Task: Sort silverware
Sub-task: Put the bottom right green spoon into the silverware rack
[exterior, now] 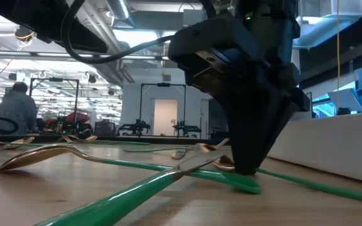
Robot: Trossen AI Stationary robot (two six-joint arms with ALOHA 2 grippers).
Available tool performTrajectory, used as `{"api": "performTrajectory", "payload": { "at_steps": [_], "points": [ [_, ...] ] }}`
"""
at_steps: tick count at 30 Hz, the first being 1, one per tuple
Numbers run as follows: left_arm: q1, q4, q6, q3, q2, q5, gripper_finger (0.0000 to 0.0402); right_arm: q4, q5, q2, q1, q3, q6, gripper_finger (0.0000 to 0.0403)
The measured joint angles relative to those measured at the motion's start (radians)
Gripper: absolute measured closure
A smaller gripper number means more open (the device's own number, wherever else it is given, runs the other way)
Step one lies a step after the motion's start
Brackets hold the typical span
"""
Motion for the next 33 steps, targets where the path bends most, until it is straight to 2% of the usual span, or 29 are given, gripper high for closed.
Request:
{"api": "performTrajectory", "payload": {
  "at_steps": [1,3,6,11,16,21,27,33],
  "points": [
    [0.0,0.0,0.0,0.0,0.0,0.0,0.019,0.0,0.0,0.0,0.0,0.0,-0.005,0.0382],
    [-0.001,0.0,0.0,0.0,0.0,0.0,0.019,0.003,-0.002,0.0,-0.001,0.0,-0.007,0.0392],
    [-0.001,0.0,0.0,0.0,0.0,0.0,0.019,-0.025,-0.002,0.002,-0.002,0.025,0.003,0.0384],
    [-0.001,0.0,0.0,0.0,0.0,0.0,0.019,-0.101,0.049,0.004,-0.019,0.133,-0.001,0.0398],
    [-0.001,0.0,0.0,0.0,0.0,0.0,0.019,-0.164,0.116,0.003,-0.077,0.223,-0.009,0.0395],
    [-0.006,-0.003,0.0,0.0,0.0,-0.001,0.019,-0.307,0.151,0.002,-0.125,0.307,-0.071,0.0398],
    [-0.013,-0.013,-0.011,0.0,0.0,-0.001,0.019,-0.482,0.156,-0.002,-0.15,0.418,-0.122,0.04],
    [-0.013,-0.024,-0.023,0.0,-0.001,-0.001,0.019,-0.537,0.122,-0.002,-0.184,0.424,-0.157,0.0401]
  ]
}}
